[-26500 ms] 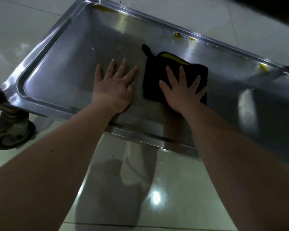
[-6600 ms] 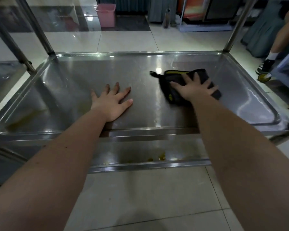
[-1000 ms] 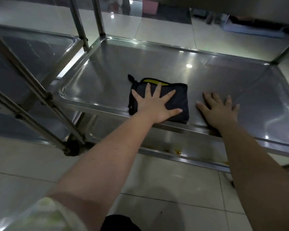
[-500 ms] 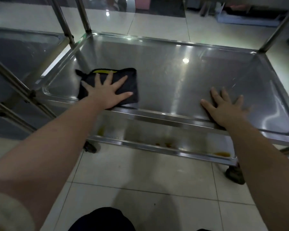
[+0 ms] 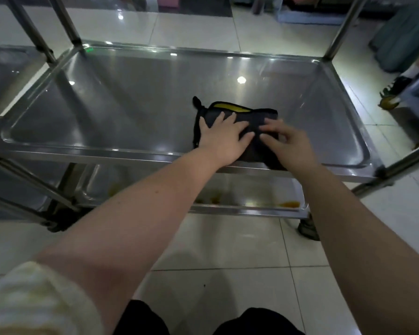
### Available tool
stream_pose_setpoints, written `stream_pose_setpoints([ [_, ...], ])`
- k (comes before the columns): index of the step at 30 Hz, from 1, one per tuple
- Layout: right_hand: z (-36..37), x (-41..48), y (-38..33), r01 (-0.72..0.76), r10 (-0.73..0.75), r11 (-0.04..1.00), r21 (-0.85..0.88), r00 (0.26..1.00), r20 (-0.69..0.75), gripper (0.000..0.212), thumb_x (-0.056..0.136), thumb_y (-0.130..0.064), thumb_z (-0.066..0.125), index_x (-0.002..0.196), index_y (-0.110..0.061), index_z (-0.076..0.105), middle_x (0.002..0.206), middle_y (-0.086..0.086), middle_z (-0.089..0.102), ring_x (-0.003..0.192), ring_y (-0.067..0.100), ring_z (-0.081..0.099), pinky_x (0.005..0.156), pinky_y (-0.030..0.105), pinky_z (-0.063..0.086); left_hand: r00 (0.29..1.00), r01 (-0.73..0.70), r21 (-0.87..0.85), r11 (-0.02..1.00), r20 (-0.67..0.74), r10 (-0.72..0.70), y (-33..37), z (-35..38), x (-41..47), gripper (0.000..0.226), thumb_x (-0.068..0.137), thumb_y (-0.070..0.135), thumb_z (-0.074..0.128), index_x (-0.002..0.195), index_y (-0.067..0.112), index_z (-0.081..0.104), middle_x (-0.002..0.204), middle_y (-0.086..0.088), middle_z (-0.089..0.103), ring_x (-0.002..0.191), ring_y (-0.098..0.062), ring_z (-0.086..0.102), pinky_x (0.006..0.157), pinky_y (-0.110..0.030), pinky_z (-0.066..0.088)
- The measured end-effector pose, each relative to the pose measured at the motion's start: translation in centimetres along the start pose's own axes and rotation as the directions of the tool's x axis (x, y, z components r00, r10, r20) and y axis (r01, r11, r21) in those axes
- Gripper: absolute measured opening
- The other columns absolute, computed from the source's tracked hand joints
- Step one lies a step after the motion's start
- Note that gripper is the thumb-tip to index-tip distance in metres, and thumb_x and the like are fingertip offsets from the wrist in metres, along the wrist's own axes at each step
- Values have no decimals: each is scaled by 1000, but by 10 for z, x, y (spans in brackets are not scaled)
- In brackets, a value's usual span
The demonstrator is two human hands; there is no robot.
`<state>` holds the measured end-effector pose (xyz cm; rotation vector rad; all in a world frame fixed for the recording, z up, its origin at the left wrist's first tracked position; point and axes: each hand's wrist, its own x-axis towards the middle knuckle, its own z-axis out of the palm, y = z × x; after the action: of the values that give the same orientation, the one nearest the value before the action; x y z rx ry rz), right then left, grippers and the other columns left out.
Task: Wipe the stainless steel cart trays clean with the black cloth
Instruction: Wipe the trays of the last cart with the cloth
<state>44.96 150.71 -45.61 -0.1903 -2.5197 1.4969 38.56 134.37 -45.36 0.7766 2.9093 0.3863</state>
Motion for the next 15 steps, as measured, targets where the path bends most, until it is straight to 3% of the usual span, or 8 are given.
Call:
stream_pose_setpoints([
  [4,-5,-14,11,109,-36,940,-324,974,225,42,84,-30,74,124,-21,67,140,-12,51,142,5,28,111,18,17,983,-182,130,975,11,182,-27,-7,-20,53,104,49,25,153,29,31,162,-4,23,150,-24,18,120,-47,16],
  [7,-5,-16,13,203,-104,866,-457,967,234,38,89,-32,69,124,-18,67,143,-3,53,142,17,34,115,30,24,968,-248,172,953,-6,253,-34,-6,-28,54,103,50,30,150,23,38,160,-7,30,148,-26,24,120,-42,19],
  [9,2,-20,15,308,-221,753,-582,951,217,32,92,-33,62,114,-12,73,131,6,64,130,29,51,107,45,39,961,-261,191,946,-46,274,-31,-4,-32,56,101,53,34,144,21,47,155,-9,38,144,-27,32,116,-42,27],
  [11,9,-19,13,324,-275,680,-658,944,181,34,92,-35,53,100,-10,75,111,11,72,108,34,64,89,47,49,963,-239,204,949,-76,258,-26,0,-36,61,98,60,32,139,21,54,151,-7,44,140,-27,38,110,-41,33],
  [13,11,-14,0,291,-276,676,-677,952,134,25,96,-26,54,97,-5,69,97,14,70,93,35,62,78,43,47,965,-217,219,951,-98,242,-24,2,-41,74,93,69,21,138,20,54,147,-6,49,135,-26,43,104,-40,36],
  [15,11,-7,-14,315,-327,715,-624,940,99,17,98,-15,55,101,0,62,96,17,63,90,33,56,76,42,42,961,-205,206,957,-143,236,-23,1,-43,72,93,68,30,141,19,49,140,-5,55,127,-26,49,97,-39,38],
])
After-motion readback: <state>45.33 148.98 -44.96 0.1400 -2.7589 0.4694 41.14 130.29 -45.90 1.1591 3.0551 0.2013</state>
